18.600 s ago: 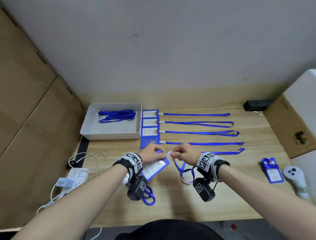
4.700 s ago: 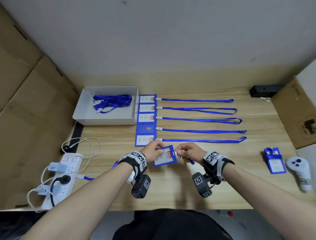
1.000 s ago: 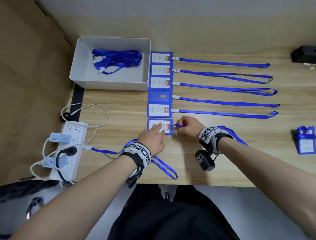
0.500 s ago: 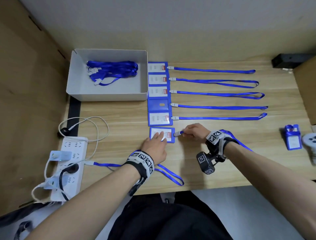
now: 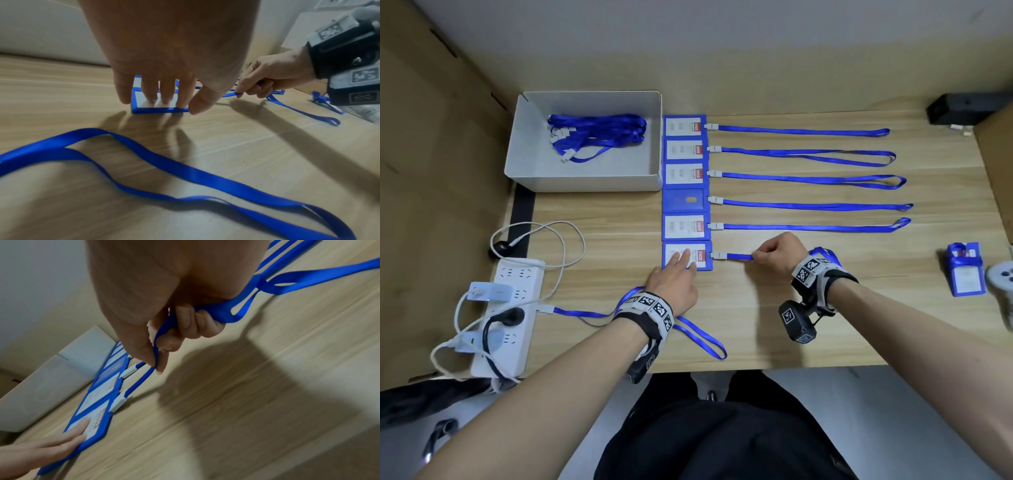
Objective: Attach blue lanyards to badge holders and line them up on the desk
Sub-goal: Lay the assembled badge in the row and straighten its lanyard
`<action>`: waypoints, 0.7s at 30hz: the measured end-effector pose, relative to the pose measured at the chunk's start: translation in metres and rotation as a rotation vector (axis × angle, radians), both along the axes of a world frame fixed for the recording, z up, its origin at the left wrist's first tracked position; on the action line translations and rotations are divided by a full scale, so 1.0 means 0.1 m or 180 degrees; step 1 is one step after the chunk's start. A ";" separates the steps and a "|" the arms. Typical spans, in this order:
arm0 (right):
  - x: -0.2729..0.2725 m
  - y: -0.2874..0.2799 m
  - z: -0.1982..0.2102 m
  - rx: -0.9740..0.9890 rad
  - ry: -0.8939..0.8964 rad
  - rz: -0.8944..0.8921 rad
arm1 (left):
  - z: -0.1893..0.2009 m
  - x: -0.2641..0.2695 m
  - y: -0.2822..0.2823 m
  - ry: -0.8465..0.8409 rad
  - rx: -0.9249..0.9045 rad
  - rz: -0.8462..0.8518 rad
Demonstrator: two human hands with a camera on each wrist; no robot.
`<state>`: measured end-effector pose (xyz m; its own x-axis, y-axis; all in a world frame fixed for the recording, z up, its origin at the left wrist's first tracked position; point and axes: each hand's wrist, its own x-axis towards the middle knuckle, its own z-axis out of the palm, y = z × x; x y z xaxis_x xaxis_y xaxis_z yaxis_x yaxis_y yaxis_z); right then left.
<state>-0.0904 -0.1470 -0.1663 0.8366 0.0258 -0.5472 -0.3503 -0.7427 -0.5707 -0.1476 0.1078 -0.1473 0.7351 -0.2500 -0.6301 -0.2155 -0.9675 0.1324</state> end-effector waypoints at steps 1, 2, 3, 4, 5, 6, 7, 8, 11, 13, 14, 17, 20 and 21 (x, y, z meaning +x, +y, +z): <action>0.00 -0.02 0.01 -0.0028 0.0014 0.0029 | 0.01 0.02 0.00 0.0015 0.0008 0.0016; 0.01 -0.05 0.01 -0.0040 0.0032 0.0066 | 0.03 0.03 -0.01 0.0025 0.0039 0.0020; 0.01 -0.07 0.02 -0.0055 0.0054 0.0092 | 0.04 0.05 -0.02 0.0033 0.0070 0.0018; 0.02 -0.10 0.03 -0.0068 0.0063 0.0112 | 0.05 0.06 -0.02 0.0034 0.0107 0.0019; 0.01 -0.13 0.04 -0.0095 0.0064 0.0125 | 0.06 0.06 -0.04 0.0032 0.0152 0.0018; 0.01 -0.16 0.05 -0.0129 0.0057 0.0125 | 0.06 0.07 -0.06 0.0035 0.0194 0.0028; 0.00 -0.20 0.06 -0.0182 0.0061 0.0113 | 0.07 0.07 -0.09 0.0047 0.0233 0.0044; 0.00 -0.24 0.06 -0.0235 0.0061 0.0099 | 0.09 0.07 -0.11 0.0056 0.0271 0.0061; -0.01 -0.38 0.09 -0.0401 0.0082 0.0118 | 0.12 0.10 -0.17 0.0088 0.0391 0.0081; -0.01 -0.49 0.11 -0.0520 0.0057 0.0160 | 0.15 0.11 -0.20 0.0083 0.0410 0.0114; -0.01 -0.54 0.11 -0.0599 0.0035 0.0205 | 0.17 0.11 -0.22 0.0088 0.0410 0.0172; 0.02 -0.65 0.07 -0.0647 -0.0048 0.0374 | 0.16 0.12 -0.22 0.0189 0.0366 0.0390; 0.05 -0.72 0.01 -0.0535 -0.0201 0.0504 | 0.09 0.13 -0.19 0.0295 0.0263 0.0663; 0.05 -0.73 0.00 -0.0524 -0.0264 0.0533 | 0.08 0.13 -0.18 0.0273 0.0214 0.0731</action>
<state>-0.0850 -0.2204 -0.1668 0.8704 0.0841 -0.4851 -0.1715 -0.8718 -0.4589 -0.1343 0.0897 -0.1393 0.7109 -0.0381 -0.7023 0.0201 -0.9970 0.0744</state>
